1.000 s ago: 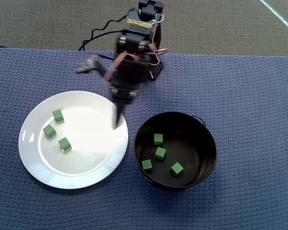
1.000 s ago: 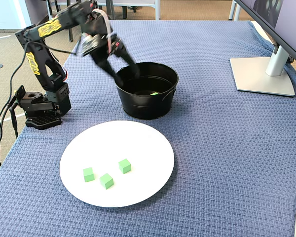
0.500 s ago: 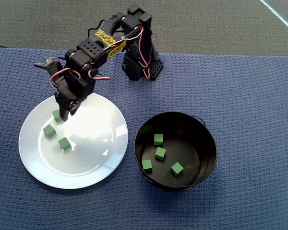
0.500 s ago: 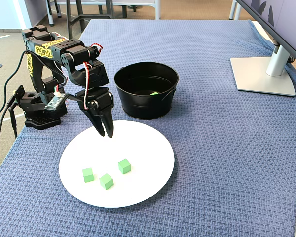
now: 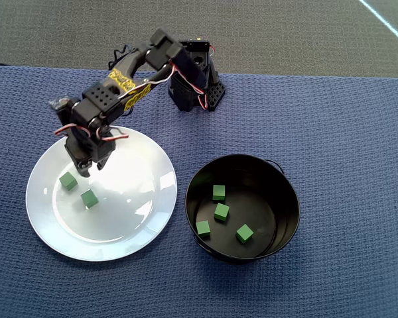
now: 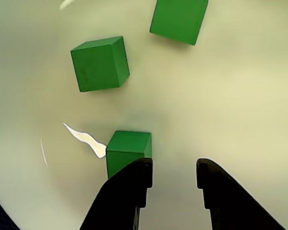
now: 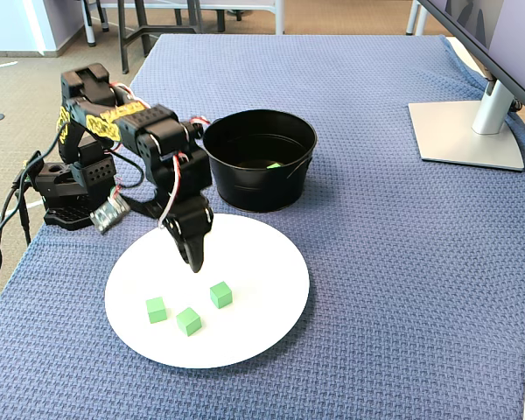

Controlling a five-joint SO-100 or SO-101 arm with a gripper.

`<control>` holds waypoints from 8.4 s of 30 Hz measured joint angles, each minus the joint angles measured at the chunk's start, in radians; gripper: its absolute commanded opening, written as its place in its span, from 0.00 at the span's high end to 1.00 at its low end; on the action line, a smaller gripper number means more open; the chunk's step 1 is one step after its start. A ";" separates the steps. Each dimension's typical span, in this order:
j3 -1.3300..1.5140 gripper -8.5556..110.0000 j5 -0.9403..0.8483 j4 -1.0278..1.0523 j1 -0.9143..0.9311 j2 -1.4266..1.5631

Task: Pick up the green cubes from the white plate and place them in the black recipient

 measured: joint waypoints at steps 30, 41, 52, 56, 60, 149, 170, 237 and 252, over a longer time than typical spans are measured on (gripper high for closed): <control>-0.183 0.72 -0.124 -0.038 -0.092 -0.229; -0.183 0.74 -0.115 -0.098 -0.086 -0.258; -0.192 0.82 -0.115 -0.112 -0.066 -0.275; -0.192 0.92 -0.115 -0.112 -0.066 -0.273; -0.192 0.93 -0.115 -0.112 -0.066 -0.273; 0.459 0.75 -1.000 -0.255 0.018 0.270; 0.767 0.75 -1.773 -0.399 0.192 0.422; 0.508 0.69 -0.002 -0.215 -0.917 0.606; 0.451 0.93 -0.206 -0.078 -0.380 0.931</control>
